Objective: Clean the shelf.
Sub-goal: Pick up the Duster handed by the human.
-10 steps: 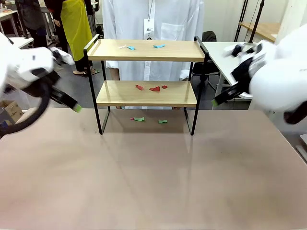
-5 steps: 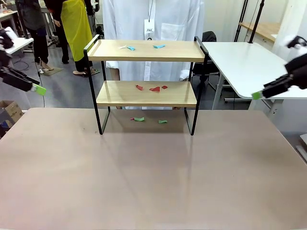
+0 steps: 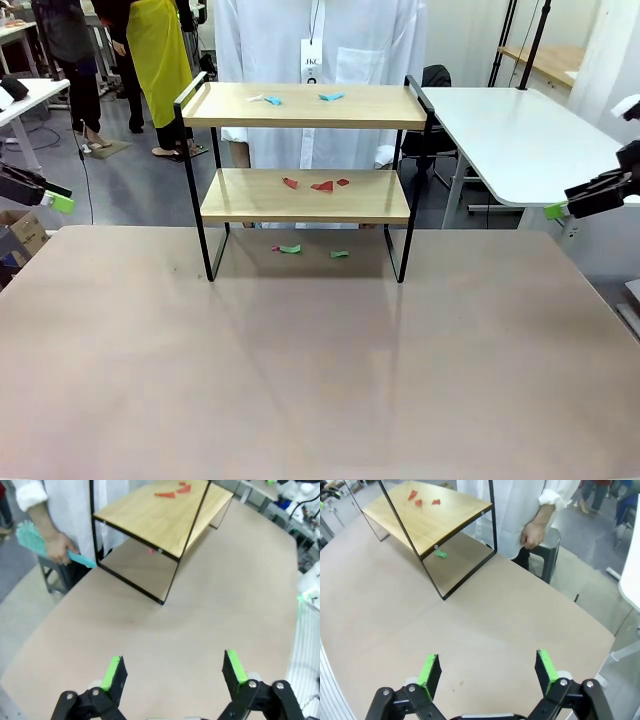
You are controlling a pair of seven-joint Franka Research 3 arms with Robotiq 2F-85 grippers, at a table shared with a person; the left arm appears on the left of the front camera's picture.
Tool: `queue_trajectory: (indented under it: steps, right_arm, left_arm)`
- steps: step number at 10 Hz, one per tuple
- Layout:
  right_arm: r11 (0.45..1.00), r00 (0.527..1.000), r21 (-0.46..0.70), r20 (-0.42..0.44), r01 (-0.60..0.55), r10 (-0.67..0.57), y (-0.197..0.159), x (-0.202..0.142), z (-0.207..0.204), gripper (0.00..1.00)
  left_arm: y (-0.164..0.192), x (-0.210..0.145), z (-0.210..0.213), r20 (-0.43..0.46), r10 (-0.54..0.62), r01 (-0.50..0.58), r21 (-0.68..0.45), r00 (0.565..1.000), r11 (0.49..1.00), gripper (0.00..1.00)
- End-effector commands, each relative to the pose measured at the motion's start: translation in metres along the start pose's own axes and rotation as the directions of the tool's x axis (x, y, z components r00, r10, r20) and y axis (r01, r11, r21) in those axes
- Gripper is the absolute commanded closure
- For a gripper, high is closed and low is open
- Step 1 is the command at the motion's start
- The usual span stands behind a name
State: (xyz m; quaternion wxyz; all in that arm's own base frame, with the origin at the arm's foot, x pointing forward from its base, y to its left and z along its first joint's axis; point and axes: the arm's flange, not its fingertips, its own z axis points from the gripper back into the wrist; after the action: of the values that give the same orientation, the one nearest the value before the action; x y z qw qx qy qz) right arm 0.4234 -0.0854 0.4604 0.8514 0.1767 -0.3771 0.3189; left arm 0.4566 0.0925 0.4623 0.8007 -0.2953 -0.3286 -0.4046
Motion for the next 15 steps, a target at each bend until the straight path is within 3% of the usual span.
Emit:
queue_trajectory:
  steps: [1,3,5,7,10,15]
  right_arm:
    - [1.000,1.000,-0.002,-0.006,-0.014,0.014,0.003,0.005,0.004,0.00]
    - [1.000,1.000,-0.004,-0.011,-0.006,0.006,0.005,0.005,0.000,0.00]
    - [0.994,0.997,0.096,0.048,-0.057,0.053,-0.042,0.005,0.005,0.00]
    - [0.987,0.990,0.124,0.116,-0.097,0.083,-0.080,-0.001,0.007,0.00]
    - [0.981,0.977,0.156,0.196,-0.114,0.082,-0.111,-0.007,0.008,0.00]
    - [0.986,0.971,0.134,0.229,-0.100,0.067,-0.134,-0.012,0.019,0.00]
  left_arm:
    - [-0.016,0.009,0.008,0.063,-0.049,0.051,-0.021,0.997,0.998,0.00]
    - [-0.008,0.008,0.003,0.012,-0.014,0.014,-0.008,1.000,1.000,0.00]
    - [0.018,0.006,0.020,0.065,-0.022,0.025,-0.046,0.998,0.999,0.00]
    - [0.038,-0.007,0.033,0.150,-0.043,0.048,-0.032,0.988,0.998,0.00]
    - [0.061,-0.018,0.051,0.288,-0.092,0.102,-0.021,0.953,0.995,0.00]
    - [0.079,-0.031,0.068,0.273,-0.166,0.190,-0.063,0.948,0.980,0.00]
